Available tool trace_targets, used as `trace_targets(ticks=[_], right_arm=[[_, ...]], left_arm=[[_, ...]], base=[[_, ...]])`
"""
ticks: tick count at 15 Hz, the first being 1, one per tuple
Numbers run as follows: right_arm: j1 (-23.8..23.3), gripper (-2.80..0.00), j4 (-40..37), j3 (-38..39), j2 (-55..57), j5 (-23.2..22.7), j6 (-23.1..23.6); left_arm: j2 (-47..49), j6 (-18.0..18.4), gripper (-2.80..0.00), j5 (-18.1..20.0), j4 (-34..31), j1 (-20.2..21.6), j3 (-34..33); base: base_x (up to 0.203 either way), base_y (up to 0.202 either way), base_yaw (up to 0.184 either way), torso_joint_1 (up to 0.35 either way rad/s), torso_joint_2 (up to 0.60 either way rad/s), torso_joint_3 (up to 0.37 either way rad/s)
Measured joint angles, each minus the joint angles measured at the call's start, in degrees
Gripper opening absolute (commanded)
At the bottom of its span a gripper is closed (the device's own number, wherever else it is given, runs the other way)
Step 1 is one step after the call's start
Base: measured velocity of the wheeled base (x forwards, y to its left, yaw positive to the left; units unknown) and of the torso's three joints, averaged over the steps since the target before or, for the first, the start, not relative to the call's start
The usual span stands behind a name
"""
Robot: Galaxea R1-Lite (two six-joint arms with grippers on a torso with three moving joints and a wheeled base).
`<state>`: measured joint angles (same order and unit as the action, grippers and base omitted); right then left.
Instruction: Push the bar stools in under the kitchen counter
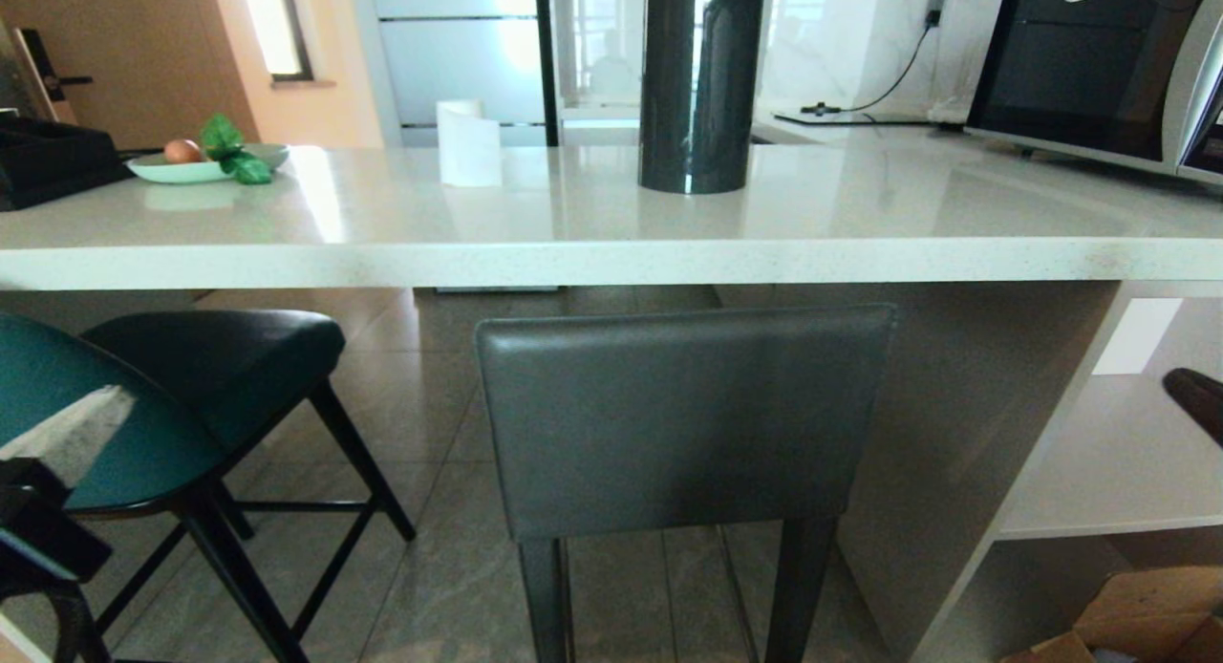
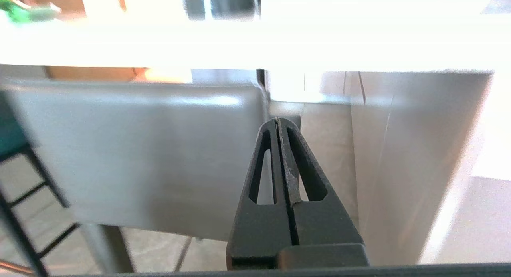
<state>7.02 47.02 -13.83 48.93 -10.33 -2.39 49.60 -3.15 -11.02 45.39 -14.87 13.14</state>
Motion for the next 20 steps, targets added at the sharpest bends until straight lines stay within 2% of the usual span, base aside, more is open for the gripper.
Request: trace_targets(ticks=[2, 4, 7, 8, 11, 13, 15, 18, 20], right_arm=[[-0.37, -2.8, -17.63, -5.62, -11.16, 0.54, 0.03], [-2.7, -2.8, -32.54, -9.43, -20.68, 1.24, 0.2], [-6.03, -2.8, -46.95, -12.03, -31.2, 0.6, 0.5], [-6.55, -2.8, -50.07, -12.36, -34.12, 0.4, 0.65], [-7.09, -2.8, -57.48, -13.83, -40.95, 1.2, 1.35], [-7.2, -2.8, -58.07, -14.12, -42.67, 1.62, 1.34], [-7.2, -2.8, -58.13, -12.95, -43.93, 2.26, 1.22], [-7.2, -2.8, -58.18, -9.39, -47.16, 4.38, 1.12], [-7.16, -2.8, -57.99, -7.27, -48.17, 6.75, 0.89]], left_arm=[[-8.16, -0.33, -2.8, 0.69, -11.48, 3.18, 2.64], [-15.59, -0.21, -2.8, 1.18, -21.12, 5.26, 5.42], [-25.92, 0.99, -2.8, 3.11, -35.11, 7.23, 8.2], [-28.41, 1.58, -2.8, 2.4, -38.34, 7.7, 8.27], [-32.14, 5.79, -2.8, -2.7, -37.04, 9.26, 7.72], [-33.42, 6.01, -2.8, -2.73, -37.27, 12.52, 7.79], [-35.57, 6.1, -2.8, 1.43, -37.32, 15.71, 6.06], [-41.5, 6.19, -2.8, 7.59, -40.86, 15.67, 2.1], [-45.88, 6.31, -2.8, 9.59, -45.19, 15.31, -1.85]], base=[[0.0, 0.0, 0.0, 0.0, 0.0, 0.0], [0.0, 0.0, 0.0, 0.0, 0.0, 0.0], [0.0, 0.0, 0.0, 0.0, 0.0, 0.0], [0.0, 0.0, 0.0, 0.0, 0.0, 0.0], [0.0, 0.0, 0.0, 0.0, 0.0, 0.0], [0.0, 0.0, 0.0, 0.0, 0.0, 0.0], [0.0, 0.0, 0.0, 0.0, 0.0, 0.0], [0.0, 0.0, 0.0, 0.0, 0.0, 0.0], [0.0, 0.0, 0.0, 0.0, 0.0, 0.0]])
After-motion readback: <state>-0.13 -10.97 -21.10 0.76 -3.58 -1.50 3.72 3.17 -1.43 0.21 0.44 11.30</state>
